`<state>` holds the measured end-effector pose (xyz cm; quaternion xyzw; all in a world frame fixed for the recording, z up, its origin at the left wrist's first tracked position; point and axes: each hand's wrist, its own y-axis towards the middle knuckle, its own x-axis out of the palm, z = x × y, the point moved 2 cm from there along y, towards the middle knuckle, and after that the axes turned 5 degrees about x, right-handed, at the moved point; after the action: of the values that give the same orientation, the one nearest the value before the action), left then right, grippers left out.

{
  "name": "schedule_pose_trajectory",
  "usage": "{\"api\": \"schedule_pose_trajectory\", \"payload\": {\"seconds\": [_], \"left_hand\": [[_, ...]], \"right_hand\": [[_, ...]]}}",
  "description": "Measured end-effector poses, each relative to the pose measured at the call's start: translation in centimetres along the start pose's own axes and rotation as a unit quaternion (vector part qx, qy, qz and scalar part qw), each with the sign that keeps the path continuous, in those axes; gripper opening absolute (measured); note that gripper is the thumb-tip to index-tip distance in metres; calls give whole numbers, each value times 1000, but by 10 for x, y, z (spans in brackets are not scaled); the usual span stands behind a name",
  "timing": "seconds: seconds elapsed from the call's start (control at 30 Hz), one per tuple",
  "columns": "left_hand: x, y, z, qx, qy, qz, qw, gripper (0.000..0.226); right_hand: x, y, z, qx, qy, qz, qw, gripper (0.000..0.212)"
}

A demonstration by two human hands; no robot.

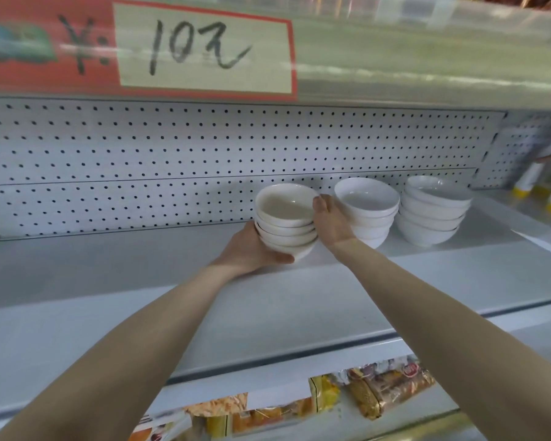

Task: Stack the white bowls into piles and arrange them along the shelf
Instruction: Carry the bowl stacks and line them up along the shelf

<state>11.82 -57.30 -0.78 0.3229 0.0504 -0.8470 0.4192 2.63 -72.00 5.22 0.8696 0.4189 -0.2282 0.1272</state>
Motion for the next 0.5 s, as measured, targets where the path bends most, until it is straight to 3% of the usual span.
{"api": "schedule_pose_trajectory", "payload": {"seconds": [0.23, 0.43, 0.5], "left_hand": [[-2, 1, 2, 6, 1, -13, 1000, 92], [-9, -6, 6, -13, 45, -38, 998, 90], [-17, -13, 4, -44, 77, -34, 995, 102]], "right_hand": [[-1, -1, -6, 15, -5, -3, 1000, 39], [-11, -6, -23, -10, -107, 23, 994, 39], [-13, -6, -32, -54, -160, 49, 984, 38]]}}
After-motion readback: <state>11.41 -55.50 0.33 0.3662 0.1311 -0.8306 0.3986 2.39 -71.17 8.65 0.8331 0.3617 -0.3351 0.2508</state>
